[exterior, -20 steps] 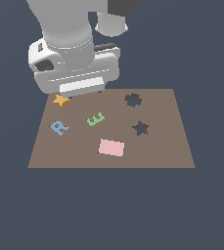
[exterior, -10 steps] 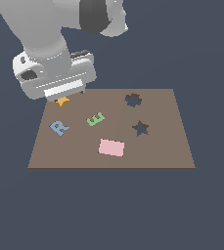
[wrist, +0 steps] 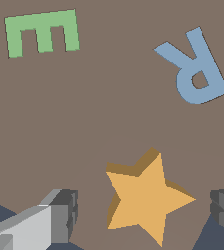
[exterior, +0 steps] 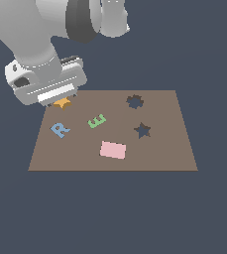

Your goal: Insert a designated object into the corresponding slot on a board.

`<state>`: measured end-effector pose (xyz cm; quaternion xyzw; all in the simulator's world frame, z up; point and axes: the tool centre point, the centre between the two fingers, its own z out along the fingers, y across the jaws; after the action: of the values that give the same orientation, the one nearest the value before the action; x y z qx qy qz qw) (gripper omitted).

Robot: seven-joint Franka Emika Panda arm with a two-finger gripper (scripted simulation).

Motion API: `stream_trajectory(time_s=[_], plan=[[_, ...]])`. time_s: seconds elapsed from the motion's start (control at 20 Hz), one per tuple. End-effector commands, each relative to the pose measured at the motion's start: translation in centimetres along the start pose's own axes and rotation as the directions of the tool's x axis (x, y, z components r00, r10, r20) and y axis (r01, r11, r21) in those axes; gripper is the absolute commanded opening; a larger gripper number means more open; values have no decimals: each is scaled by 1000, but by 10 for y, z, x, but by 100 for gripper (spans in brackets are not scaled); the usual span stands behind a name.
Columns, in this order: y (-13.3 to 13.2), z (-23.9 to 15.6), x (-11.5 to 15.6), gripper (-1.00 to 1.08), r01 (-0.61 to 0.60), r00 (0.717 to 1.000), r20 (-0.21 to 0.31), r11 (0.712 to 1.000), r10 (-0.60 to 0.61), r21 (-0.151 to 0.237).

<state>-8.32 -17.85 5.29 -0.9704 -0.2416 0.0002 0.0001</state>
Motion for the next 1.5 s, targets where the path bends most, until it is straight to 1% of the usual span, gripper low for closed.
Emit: stream_trajectory(time_s=[0.0, 0.3, 0.75, 0.8, 1.45], plan=[[3, 2, -2, 100, 10, 1000, 0, 1000, -10, 0], [5, 4, -2, 100, 10, 1000, 0, 1000, -10, 0], [5, 23, -2, 100, 14, 1000, 0, 1000, -14, 0], [5, 23, -2, -100, 14, 1000, 0, 1000, -14, 0], [5, 18, -2, -100, 13, 1000, -1, 1000, -13, -1]])
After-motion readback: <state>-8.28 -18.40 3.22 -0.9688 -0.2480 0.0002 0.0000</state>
